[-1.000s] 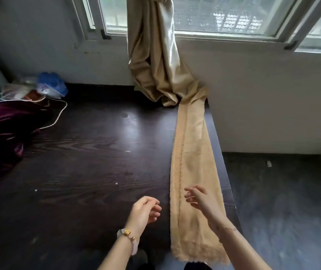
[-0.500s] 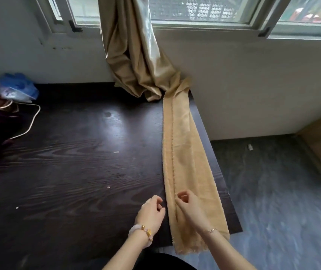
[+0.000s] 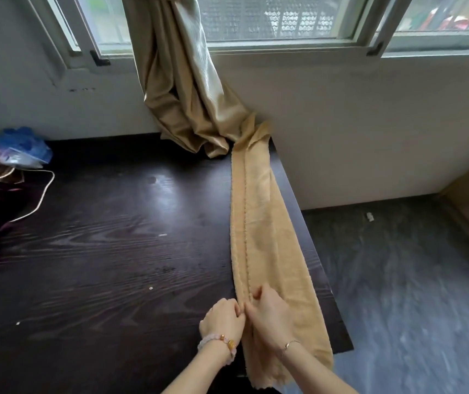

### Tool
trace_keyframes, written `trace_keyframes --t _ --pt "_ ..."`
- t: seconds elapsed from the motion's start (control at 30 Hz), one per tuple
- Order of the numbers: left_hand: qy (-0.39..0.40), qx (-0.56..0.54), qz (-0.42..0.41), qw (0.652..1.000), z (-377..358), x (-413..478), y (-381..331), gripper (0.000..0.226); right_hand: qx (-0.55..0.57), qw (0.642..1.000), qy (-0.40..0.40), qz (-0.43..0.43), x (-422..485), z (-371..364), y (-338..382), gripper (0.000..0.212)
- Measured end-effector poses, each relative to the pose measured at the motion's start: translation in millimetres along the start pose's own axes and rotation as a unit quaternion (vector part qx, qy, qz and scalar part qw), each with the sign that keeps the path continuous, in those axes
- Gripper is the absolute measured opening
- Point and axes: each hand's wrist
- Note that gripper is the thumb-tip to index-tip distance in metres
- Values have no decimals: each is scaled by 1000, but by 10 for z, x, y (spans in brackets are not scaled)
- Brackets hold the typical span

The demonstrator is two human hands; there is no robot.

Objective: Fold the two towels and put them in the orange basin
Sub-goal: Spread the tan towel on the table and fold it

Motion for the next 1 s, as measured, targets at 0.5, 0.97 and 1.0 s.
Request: trace_keyframes --t 0.5,0.97,1.0 --pt "37 -178 -90 979 150 144 386 18 260 958 -76 -93 -129 64 -30 9" --pt "-61 -221 -65 971 586 512 1204 30 338 918 -165 -124 -339 -118 -5 32" --pt "-58 -218 -62 972 629 522 1242 29 339 918 -162 -127 -355 -147 8 32"
Point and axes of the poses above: each hand's wrist, its own x-axis towards the middle knuckle, its own z-axis out of the back of the hand, y = z × x, and after that the axes turned 10 degrees about x, right-handed
